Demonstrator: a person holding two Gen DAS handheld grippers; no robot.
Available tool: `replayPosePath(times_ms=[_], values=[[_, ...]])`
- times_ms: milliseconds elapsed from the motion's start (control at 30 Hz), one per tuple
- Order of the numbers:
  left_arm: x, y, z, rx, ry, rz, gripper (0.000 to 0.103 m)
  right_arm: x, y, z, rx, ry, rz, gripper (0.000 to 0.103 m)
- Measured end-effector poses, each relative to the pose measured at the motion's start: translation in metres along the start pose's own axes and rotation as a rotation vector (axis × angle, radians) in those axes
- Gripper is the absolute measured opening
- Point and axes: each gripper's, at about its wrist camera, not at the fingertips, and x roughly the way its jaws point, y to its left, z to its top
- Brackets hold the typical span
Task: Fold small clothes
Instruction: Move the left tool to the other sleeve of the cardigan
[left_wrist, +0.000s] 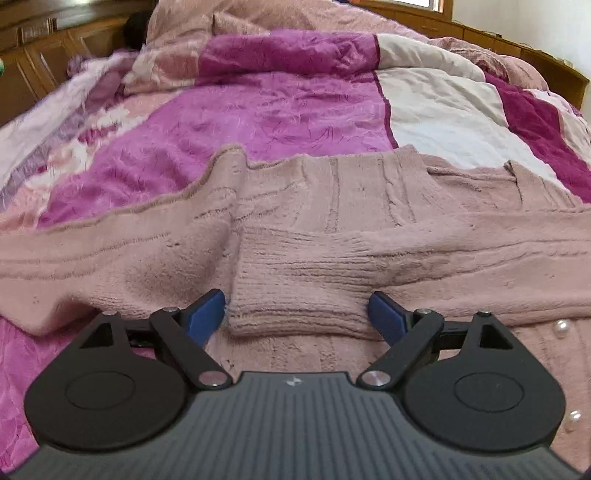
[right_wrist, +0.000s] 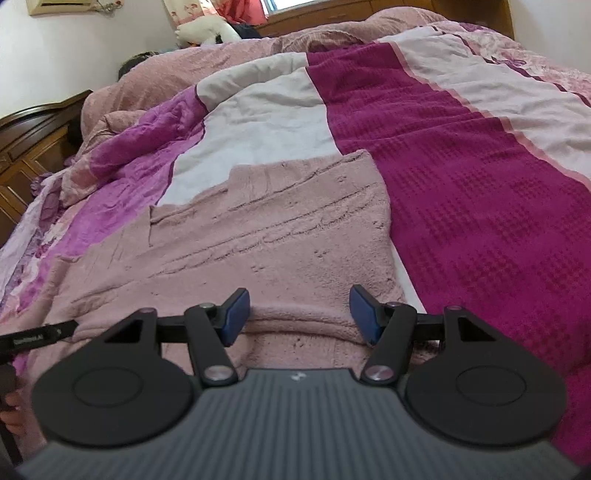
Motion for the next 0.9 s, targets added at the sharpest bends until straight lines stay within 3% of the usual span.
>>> replayPosePath(times_ms=[200,600,900], values=[[-0.007,0.000,-0.003,-0.013,-0.010,0.007,0.091,-0.002,0.006,0.001,-0.014,-0.002,-0.014,0.062],[-0.068,0.028,-0.003,-0.090,-0.058,-0.028,0.091,-0.039,0.025,0.005,-0.023,-0.012,0.036,0.063],[-0.106,0.070,-0.012,-0.188,-0.073,0.022,0.091,-0.061,0.045,-0.010,-0.067,0.012,0.094,0.063]])
